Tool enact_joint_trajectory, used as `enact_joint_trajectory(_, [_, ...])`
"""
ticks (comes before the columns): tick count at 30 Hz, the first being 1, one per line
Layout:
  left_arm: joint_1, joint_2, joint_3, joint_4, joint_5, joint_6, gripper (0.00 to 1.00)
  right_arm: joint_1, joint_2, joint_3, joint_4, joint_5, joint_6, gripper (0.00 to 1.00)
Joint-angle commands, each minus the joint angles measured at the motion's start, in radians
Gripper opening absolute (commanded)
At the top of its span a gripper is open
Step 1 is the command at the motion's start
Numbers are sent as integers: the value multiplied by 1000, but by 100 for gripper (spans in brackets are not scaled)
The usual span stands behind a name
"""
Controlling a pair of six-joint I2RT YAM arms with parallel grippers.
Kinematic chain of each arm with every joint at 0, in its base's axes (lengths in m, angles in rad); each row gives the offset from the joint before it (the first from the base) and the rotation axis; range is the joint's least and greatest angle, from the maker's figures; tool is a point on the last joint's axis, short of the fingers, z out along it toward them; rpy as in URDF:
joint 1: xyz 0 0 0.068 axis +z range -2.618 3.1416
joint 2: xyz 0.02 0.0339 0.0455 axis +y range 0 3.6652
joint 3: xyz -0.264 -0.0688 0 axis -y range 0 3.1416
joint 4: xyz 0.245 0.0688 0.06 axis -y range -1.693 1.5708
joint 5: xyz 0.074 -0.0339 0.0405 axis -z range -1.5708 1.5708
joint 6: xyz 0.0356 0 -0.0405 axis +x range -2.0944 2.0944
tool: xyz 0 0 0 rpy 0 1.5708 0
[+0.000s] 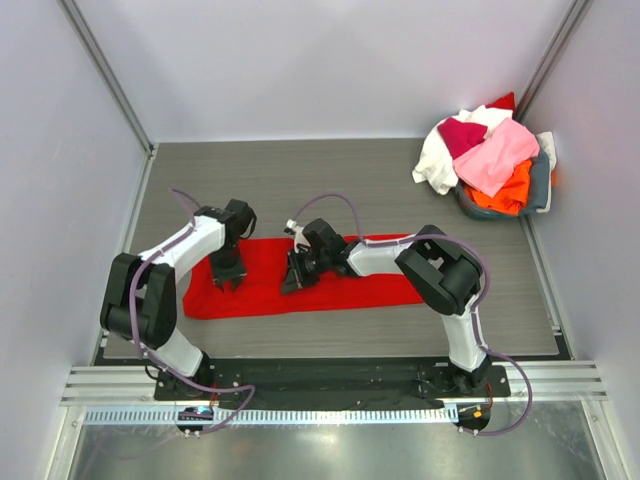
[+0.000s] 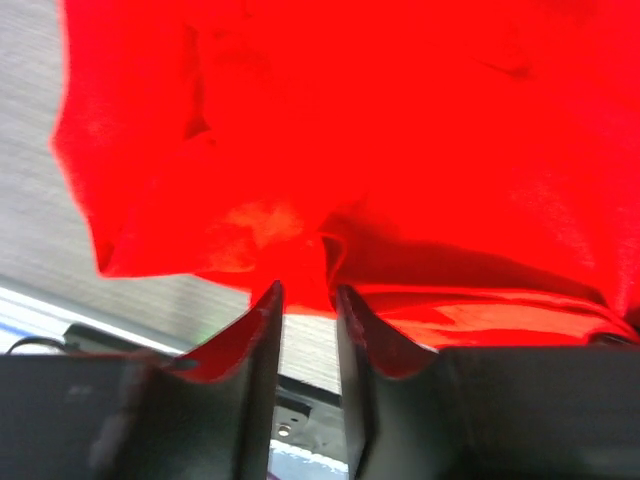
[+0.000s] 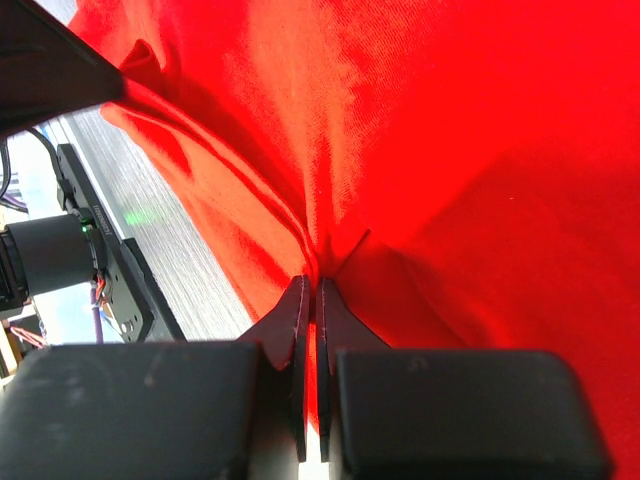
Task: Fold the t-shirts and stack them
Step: Fold the tshirt
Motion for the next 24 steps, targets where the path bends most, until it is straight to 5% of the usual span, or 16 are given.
enact_joint_trajectory(1, [4, -54, 5, -60, -76, -3, 26, 8, -63, -17, 36, -6, -7, 1])
enact_joint_trajectory(6, [5, -58, 26, -114, -142, -13, 0, 7, -73, -34, 48, -11, -8, 1])
enact_joint_trajectory(11, [5, -83, 58, -165, -219, -55, 0, 5, -80, -43, 59, -15, -7, 1])
enact_joint_trajectory(14, [5, -91, 58, -128, -159, -55, 13, 4, -83, -46, 65, -18, -7, 1])
enact_joint_trajectory(16, [5, -78, 51, -70, -95, -50, 32, 4, -81, -47, 63, -17, -5, 2])
enact_joint_trajectory(24, [5, 3, 8, 44, 16, -47, 34, 4, -83, -41, 65, -21, -1, 5])
